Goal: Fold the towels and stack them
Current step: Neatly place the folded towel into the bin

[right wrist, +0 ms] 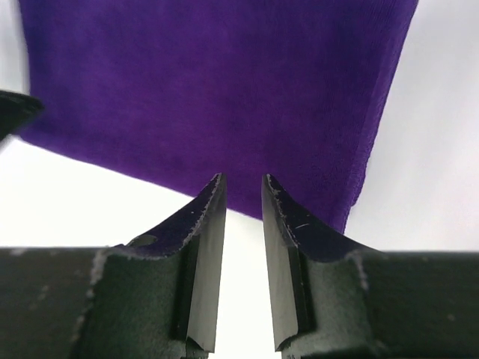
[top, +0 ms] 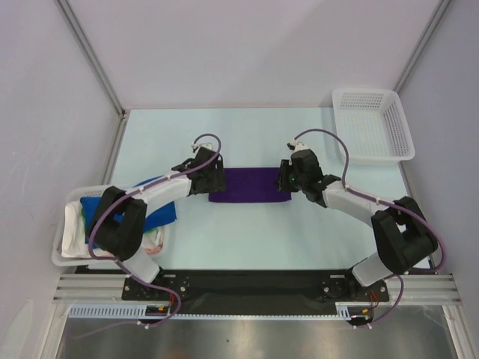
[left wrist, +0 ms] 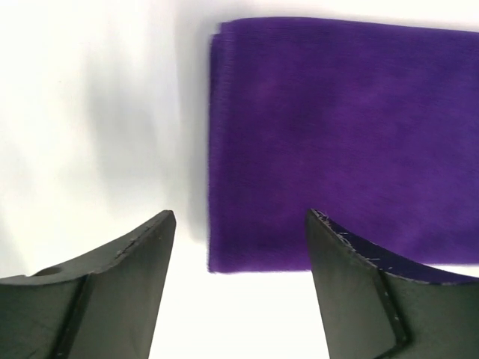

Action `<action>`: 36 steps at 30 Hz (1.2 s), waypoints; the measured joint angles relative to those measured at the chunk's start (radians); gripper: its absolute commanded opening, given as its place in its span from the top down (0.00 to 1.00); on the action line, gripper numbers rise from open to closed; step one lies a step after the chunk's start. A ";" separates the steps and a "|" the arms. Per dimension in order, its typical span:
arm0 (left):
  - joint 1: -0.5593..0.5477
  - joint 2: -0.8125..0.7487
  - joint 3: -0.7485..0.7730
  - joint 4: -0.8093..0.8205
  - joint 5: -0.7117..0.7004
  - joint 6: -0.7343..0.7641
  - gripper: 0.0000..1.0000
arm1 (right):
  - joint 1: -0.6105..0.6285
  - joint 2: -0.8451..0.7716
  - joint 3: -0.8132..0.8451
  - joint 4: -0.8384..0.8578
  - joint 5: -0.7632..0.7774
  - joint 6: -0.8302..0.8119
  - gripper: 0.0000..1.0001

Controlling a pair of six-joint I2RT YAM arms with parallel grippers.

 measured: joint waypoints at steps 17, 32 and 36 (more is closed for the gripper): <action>0.129 0.161 0.042 0.129 0.266 0.023 0.24 | -0.023 0.202 -0.019 0.089 0.008 0.036 0.74; 0.100 0.233 0.095 0.154 0.222 -0.029 1.00 | -0.040 0.193 -0.024 0.097 -0.027 0.056 0.67; 0.031 0.238 0.158 0.023 0.066 -0.033 1.00 | -0.048 0.174 0.034 0.012 -0.007 0.052 0.59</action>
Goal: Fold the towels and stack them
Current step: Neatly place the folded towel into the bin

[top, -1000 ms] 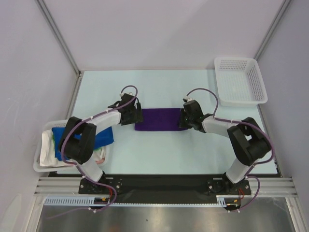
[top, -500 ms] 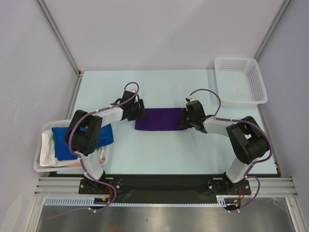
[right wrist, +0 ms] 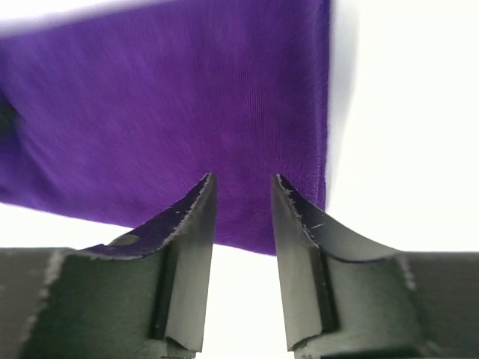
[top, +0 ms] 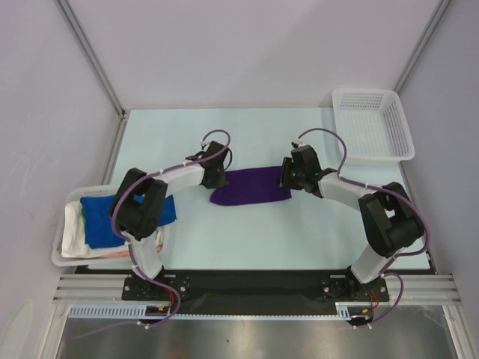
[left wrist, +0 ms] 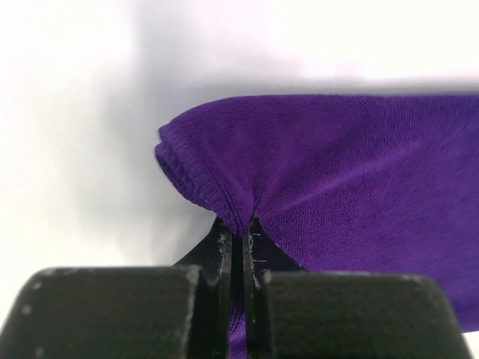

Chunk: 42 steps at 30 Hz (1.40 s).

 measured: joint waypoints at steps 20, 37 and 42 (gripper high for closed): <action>-0.138 -0.191 0.303 -0.916 -0.554 -0.267 1.00 | -0.075 -0.238 0.321 -0.173 0.020 -0.045 0.54; 0.057 -0.562 0.429 -1.033 -0.557 -0.173 1.00 | -0.075 -0.260 0.321 -0.206 -0.001 -0.053 0.58; 0.132 -0.604 0.436 -1.035 -0.510 -0.113 1.00 | -0.070 -0.282 0.321 -0.208 -0.001 -0.053 0.58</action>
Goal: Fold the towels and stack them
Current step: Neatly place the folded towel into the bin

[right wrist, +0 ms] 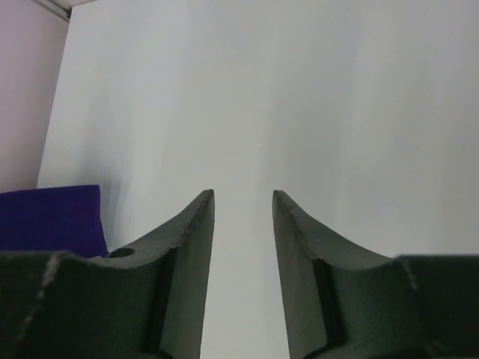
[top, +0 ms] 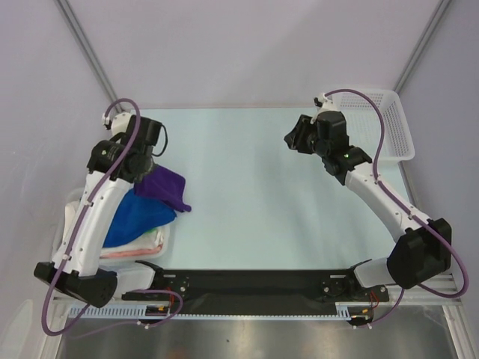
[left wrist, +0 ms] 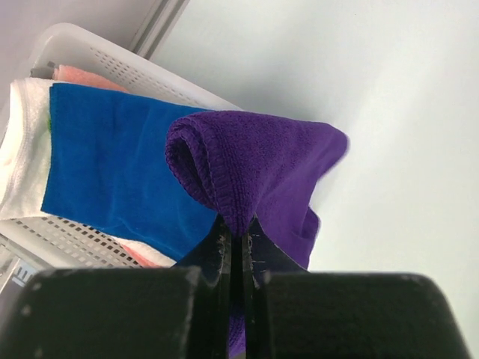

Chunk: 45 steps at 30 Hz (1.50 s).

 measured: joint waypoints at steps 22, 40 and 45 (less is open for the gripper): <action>0.396 -0.115 0.003 0.053 0.166 0.180 1.00 | 0.053 -0.011 0.031 -0.061 0.045 -0.015 0.59; 0.716 -0.163 -0.434 0.295 0.360 0.226 1.00 | 0.079 -0.014 0.071 -0.102 0.069 -0.045 0.60; 0.827 -0.164 -0.504 0.340 0.420 0.249 1.00 | 0.079 -0.014 0.071 -0.105 0.069 -0.049 0.59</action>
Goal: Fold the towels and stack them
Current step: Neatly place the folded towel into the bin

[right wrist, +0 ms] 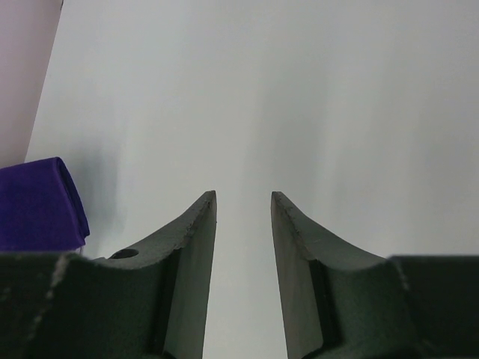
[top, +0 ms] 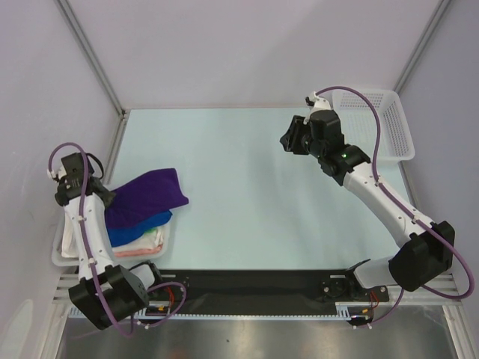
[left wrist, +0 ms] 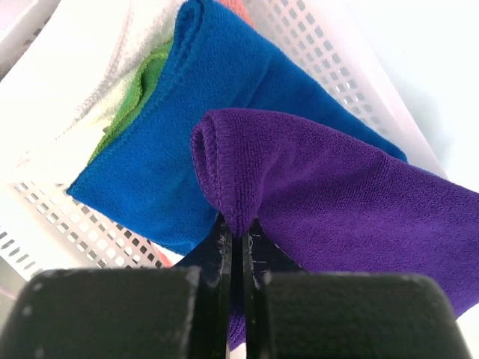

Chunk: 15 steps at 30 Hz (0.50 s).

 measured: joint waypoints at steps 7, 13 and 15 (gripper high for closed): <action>0.048 0.010 -0.010 0.037 0.005 0.004 0.92 | 0.012 0.000 0.000 0.000 0.000 -0.003 0.59; 0.091 0.010 -0.099 0.092 0.053 0.018 0.27 | 0.027 0.001 0.000 0.000 0.000 -0.004 0.56; 0.091 0.003 -0.115 0.108 0.079 0.014 0.13 | 0.027 0.001 0.000 0.000 0.000 -0.005 0.52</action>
